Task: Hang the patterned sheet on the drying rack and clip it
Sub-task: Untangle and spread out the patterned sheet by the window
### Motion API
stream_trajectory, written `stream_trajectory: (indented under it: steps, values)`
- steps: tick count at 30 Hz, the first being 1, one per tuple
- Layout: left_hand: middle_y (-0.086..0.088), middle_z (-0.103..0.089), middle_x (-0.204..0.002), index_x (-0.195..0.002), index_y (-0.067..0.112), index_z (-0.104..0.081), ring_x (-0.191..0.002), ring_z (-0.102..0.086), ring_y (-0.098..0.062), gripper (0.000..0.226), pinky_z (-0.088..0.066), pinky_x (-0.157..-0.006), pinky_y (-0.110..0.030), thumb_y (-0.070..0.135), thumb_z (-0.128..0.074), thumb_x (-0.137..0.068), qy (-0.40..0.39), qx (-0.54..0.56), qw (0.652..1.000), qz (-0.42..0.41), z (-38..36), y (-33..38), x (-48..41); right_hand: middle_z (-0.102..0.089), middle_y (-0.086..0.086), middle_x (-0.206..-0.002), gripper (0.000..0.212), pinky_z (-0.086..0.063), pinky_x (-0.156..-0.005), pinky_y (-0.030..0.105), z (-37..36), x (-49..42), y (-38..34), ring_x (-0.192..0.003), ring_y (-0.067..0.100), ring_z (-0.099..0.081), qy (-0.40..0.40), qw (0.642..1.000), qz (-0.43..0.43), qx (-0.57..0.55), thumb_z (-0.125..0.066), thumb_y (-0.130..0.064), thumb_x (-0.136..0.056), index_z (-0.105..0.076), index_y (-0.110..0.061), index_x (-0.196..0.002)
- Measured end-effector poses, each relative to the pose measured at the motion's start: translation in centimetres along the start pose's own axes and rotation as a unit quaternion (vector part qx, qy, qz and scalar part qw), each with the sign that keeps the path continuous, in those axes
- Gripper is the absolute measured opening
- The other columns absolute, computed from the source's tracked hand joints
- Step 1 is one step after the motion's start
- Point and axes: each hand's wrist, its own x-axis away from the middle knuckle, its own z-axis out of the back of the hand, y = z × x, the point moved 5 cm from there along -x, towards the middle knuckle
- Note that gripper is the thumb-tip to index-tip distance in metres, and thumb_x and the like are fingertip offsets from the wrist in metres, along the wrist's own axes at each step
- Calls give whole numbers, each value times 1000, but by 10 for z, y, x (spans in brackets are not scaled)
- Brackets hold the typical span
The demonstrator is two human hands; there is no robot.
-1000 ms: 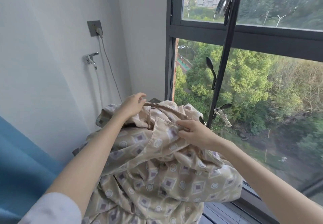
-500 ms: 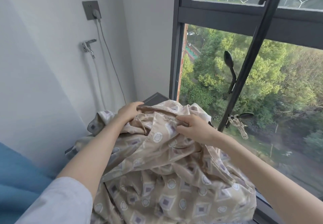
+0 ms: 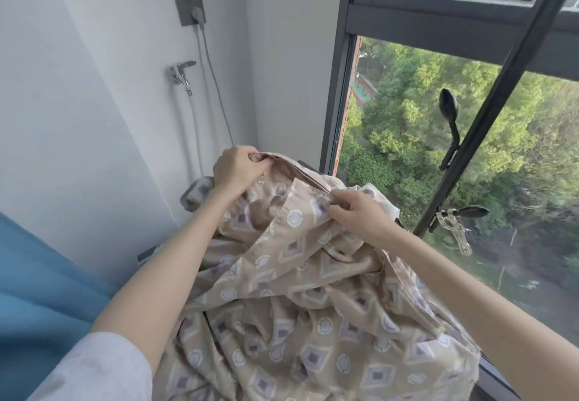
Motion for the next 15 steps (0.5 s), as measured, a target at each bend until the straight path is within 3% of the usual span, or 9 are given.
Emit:
stream_trajectory:
  steps: [2,6,9,12,15]
  values:
    - [3,-55,-56,-68,12,-63,-68,-54,-24,43,-40,-59,-26,54,-64,-72,7,-14,1000,-21,21,13,3,-40,-5,-53,25,-26,-46,18,3,2,-8,-48,8,-32,32,999,4,3,-49,-12,-87,-41,-13,-64]
    - [4,-61,-68,-74,23,-68,-76,-58,-20,26,-37,-62,-24,49,-71,-70,-10,-37,992,-117,69,43,15,-47,-5,-54,22,-28,-50,25,10,12,-28,-48,10,-35,91,996,18,-14,-50,-15,-88,-50,-7,-68]
    - [7,-66,-78,-85,26,-70,-78,-58,-12,27,-41,-66,-25,48,-75,-70,-84,-30,979,-184,99,54,28,-44,-4,-52,24,-26,-49,28,16,24,-45,-47,11,-32,134,990,39,-27,-50,-13,-88,-47,-7,-65]
    - [8,-69,-85,-99,23,-70,-84,-62,2,30,-47,-79,-24,31,-79,-71,-194,24,962,-192,116,45,42,-49,-1,-53,28,-28,-48,27,22,37,-58,-45,10,-33,168,985,36,-33,-49,-13,-88,-44,-14,-61]
    - [13,-63,-81,-101,21,-69,-74,-60,14,33,-41,-69,-8,21,-81,-70,-227,34,955,-190,131,34,56,-53,4,-56,24,-30,-49,29,25,52,-67,-48,15,-37,188,981,27,-38,-49,-13,-87,-47,-11,-63]
